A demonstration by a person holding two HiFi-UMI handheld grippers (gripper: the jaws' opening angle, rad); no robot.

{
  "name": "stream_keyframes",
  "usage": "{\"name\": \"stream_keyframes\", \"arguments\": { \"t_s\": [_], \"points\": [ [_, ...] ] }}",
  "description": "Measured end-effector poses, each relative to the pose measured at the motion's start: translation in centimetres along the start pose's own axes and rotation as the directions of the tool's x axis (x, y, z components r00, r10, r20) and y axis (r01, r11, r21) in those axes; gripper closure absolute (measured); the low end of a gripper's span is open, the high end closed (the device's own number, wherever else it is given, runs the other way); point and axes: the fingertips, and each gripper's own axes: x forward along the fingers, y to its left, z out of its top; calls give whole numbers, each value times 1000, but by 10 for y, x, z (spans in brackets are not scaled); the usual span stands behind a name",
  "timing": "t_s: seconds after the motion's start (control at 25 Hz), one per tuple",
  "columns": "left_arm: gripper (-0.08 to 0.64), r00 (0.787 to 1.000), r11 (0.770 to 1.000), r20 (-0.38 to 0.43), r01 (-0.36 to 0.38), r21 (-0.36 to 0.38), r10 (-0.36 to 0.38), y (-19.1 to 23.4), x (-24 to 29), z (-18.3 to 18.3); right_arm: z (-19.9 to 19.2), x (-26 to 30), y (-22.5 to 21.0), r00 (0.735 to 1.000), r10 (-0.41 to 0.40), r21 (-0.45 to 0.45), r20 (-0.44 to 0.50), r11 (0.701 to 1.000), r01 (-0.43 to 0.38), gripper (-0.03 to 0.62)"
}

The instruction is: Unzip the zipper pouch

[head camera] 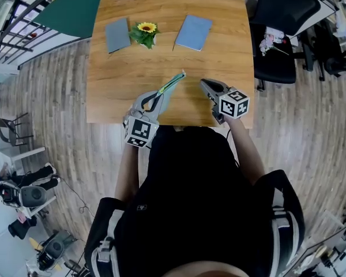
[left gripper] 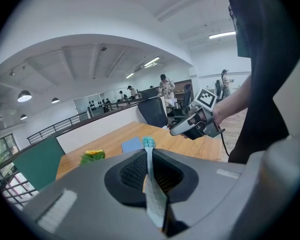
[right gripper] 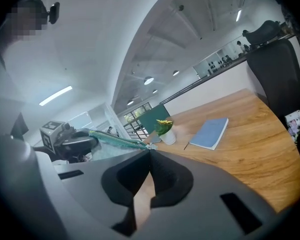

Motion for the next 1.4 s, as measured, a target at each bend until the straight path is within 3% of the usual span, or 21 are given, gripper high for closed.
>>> {"name": "stream_keyframes", "arguments": {
  "t_s": [0.16, 0.32, 0.52, 0.84, 1.4],
  "points": [
    [545, 1000, 999, 12, -3, -34, 3, 3, 2, -3, 2, -4, 10, 999, 40, -30, 1, 999, -40, 589],
    [545, 1000, 997, 7, -14, -70, 14, 7, 5, -10, 2, -5, 20, 999, 41, -156, -24, 987, -44, 589],
    [545, 1000, 993, 4, -23, -114, 23, 11, 7, -14, 4, -3, 32, 998, 16, -309, -54, 951, -32, 589],
    [545, 1000, 989, 7, -27, -142, 28, 12, 8, -14, 5, 0, 31, 999, 8, -322, -53, 946, -24, 589],
    [545, 999, 992, 4, -39, -123, 40, 19, 13, -7, 4, 7, 22, 999, 14, -321, -51, 947, -30, 589]
  ]
}}
